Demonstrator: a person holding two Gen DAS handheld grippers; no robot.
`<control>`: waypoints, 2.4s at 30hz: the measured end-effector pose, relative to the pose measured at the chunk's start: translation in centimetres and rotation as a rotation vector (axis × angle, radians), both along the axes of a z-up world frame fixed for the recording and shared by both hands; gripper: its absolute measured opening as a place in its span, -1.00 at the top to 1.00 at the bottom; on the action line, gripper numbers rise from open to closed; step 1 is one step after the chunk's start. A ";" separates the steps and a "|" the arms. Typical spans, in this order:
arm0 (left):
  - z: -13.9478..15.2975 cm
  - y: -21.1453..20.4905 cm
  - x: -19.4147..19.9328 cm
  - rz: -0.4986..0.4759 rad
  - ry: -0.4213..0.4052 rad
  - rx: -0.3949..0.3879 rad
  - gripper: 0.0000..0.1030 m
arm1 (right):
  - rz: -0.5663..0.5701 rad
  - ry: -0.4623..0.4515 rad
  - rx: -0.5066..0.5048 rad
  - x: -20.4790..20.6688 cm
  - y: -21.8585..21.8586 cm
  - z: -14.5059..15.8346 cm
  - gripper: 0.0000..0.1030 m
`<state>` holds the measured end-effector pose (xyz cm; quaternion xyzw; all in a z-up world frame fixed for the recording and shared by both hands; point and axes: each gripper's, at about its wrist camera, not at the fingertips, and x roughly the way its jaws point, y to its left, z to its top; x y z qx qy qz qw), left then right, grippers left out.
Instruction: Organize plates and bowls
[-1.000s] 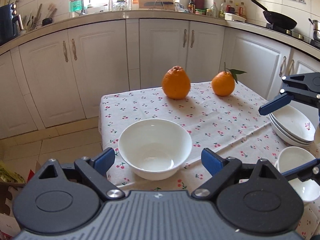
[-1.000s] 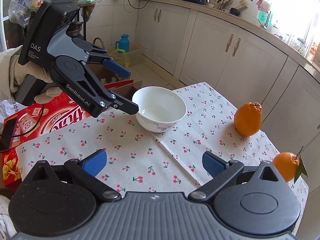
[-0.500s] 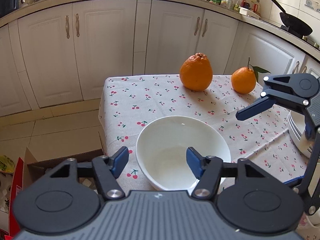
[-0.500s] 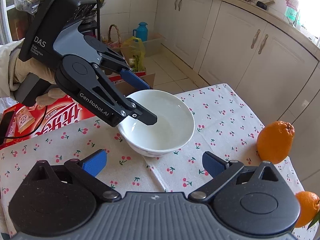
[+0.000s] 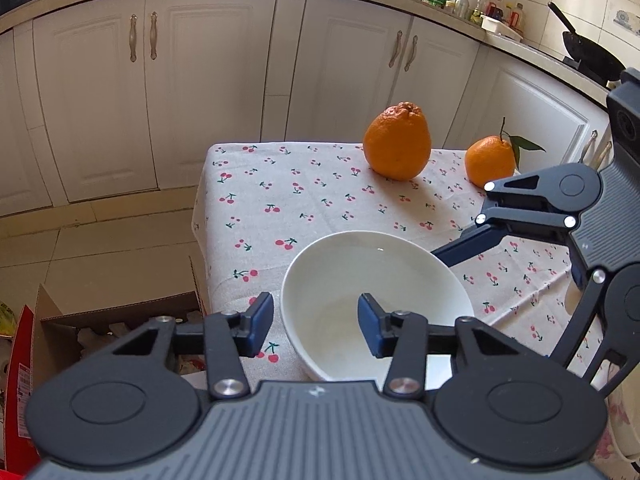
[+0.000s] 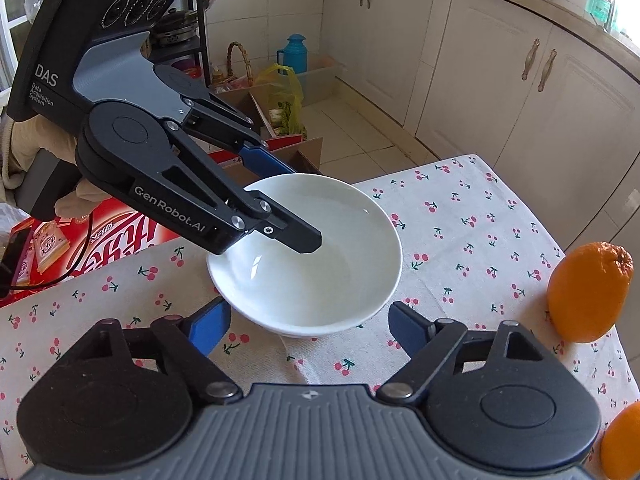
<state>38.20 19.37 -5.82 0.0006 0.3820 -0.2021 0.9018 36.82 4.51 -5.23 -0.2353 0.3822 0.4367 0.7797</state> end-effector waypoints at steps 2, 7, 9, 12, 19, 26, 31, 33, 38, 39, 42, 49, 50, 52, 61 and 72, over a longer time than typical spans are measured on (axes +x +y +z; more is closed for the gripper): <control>0.0 0.0 0.0 -0.003 0.004 0.000 0.17 | 0.001 0.000 0.009 -0.1 0.0 0.0 -0.69; 0.0 -0.1 0.2 -0.011 0.013 -0.009 0.28 | -0.004 -0.001 0.015 0.0 0.0 0.0 -0.67; 0.0 -0.2 0.2 -0.011 0.013 -0.006 0.28 | -0.006 -0.001 0.013 -0.1 0.0 0.0 -0.67; 0.1 -0.3 0.1 -0.010 0.013 -0.006 0.28 | -0.008 0.001 0.005 -0.2 0.1 0.1 -0.67; 1.0 -1.2 -1.1 -0.023 0.011 0.007 0.28 | -0.015 0.005 0.020 -1.3 -0.9 1.2 -0.67; 2.7 -3.1 -3.3 -0.053 -0.011 0.019 0.28 | -0.027 -0.026 0.022 -4.2 -2.8 3.1 -0.67; 4.3 -4.8 -5.4 -0.077 -0.037 0.028 0.28 | -0.037 -0.040 0.039 -6.3 -4.4 4.6 -0.67; 4.9 -5.5 -6.3 -0.086 -0.048 0.031 0.28 | -0.043 -0.054 0.042 -7.3 -5.1 5.2 -0.67; 6.1 -6.9 -8.3 -0.106 -0.065 0.032 0.28 | -0.057 -0.070 0.053 -9.9 -6.9 6.5 -0.67; 6.4 -7.3 -8.7 -0.110 -0.069 0.033 0.28 | -0.060 -0.073 0.056 -10.4 -7.2 6.6 -0.67; 7.0 -8.2 -9.9 -0.121 -0.080 0.031 0.28 | -0.067 -0.084 0.059 -11.7 -8.2 7.1 -0.67; 7.8 -10.6 -12.7 -0.139 -0.097 0.035 0.28 | -0.087 -0.092 0.088 -14.5 -10.7 7.7 -0.67; 7.9 -10.9 -13.0 -0.143 -0.099 0.037 0.28 | -0.091 -0.095 0.091 -15.0 -11.1 7.8 -0.67; 8.1 -11.7 -13.7 -0.150 -0.102 0.039 0.28 | -0.097 -0.100 0.092 -15.8 -11.8 7.8 -0.67; 7.7 -14.4 -15.6 -0.176 -0.095 0.032 0.28 | -0.127 -0.099 0.105 -18.5 -14.7 7.8 -0.67; 6.8 -16.1 -16.5 -0.210 -0.072 0.026 0.20 | -0.159 -0.066 0.115 -19.6 -16.3 6.7 -0.67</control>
